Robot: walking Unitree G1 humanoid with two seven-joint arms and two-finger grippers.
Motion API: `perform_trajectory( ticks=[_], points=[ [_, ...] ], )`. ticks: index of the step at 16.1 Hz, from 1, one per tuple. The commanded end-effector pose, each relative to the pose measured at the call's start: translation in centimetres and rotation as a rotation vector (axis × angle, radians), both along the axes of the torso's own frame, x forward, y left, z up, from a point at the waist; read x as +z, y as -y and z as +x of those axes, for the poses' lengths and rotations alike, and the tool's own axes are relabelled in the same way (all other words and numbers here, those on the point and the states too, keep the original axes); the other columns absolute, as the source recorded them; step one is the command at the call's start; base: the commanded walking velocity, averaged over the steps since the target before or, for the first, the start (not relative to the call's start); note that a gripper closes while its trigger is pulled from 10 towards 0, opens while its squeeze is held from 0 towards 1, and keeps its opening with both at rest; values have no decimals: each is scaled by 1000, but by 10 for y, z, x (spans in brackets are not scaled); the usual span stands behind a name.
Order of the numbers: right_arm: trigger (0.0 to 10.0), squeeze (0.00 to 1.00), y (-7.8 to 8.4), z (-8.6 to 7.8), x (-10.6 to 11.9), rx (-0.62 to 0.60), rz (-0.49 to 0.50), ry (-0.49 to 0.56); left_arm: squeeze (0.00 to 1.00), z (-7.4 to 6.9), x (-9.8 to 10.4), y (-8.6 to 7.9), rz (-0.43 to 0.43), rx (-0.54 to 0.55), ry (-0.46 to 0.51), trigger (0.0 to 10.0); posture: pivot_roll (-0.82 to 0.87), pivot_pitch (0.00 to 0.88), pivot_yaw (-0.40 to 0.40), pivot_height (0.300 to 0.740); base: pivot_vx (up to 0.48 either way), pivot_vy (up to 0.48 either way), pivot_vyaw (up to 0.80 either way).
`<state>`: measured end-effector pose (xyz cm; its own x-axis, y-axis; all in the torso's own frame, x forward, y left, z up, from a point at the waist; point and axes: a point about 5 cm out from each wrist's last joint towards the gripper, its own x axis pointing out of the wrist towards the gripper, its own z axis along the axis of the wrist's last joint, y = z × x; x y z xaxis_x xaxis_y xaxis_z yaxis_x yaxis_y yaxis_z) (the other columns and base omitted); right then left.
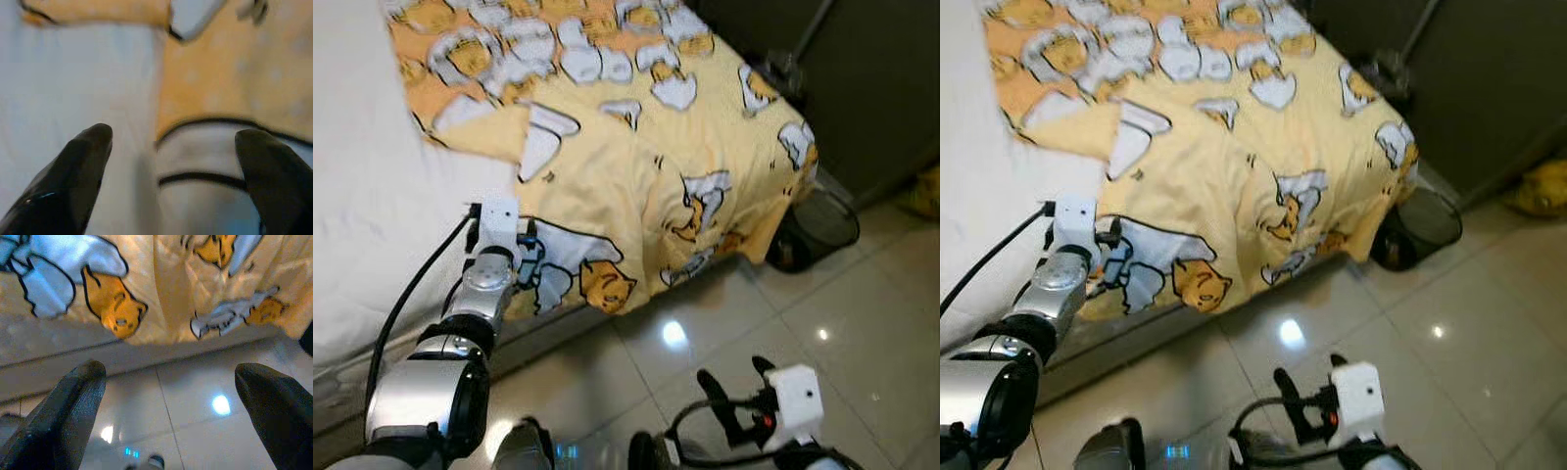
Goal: Clean up the room
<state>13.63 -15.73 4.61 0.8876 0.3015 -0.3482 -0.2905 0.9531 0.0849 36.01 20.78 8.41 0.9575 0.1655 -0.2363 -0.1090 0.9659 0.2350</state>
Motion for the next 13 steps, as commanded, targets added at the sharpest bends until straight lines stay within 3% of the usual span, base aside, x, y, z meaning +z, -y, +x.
perform_trajectory(
  ticks=[1, 5, 6, 7, 9, 10, 13],
  points=[
    [10000, 0, 6, -7, 1, -7, -13, -23, 1000, -5, -12, 2, -65, 6, -60, 10000, -266, 298, -140, 740, 0, 0, 0],
    [10000, 0, 5, -16, 2, -15, -13, -52, 1000, -5, -14, 8, -156, -15, -66, 10000, -271, 307, -127, 740, 0, 0, 0],
    [10000, 0, 3, -19, 2, -13, -11, -62, 427, -8, -19, 11, -137, -34, -80, 10000, -265, 313, -128, 740, 0, 0, 0],
    [10000, 0, 1, -19, 2, -4, -10, -71, 0, -13, -28, 10, -115, -17, -130, 10000, -266, 319, -130, 740, 0, 0, 0],
    [10000, 0, 2, -18, 3, -6, -11, -71, 0, -17, -32, 7, -84, -4, -153, 10000, -269, 322, -134, 740, 0, 0, 0],
    [10000, 0, 2, -19, 3, -7, -14, -75, 0, -17, -32, 6, -100, 4, -149, 0, -271, 324, -133, 740, 0, 0, 0],
    [10000, 0, 3, -18, 4, -10, -19, -77, 0, -14, -28, 10, -155, -10, -126, 0, -274, 319, -137, 740, 0, 0, 0]
  ],
)
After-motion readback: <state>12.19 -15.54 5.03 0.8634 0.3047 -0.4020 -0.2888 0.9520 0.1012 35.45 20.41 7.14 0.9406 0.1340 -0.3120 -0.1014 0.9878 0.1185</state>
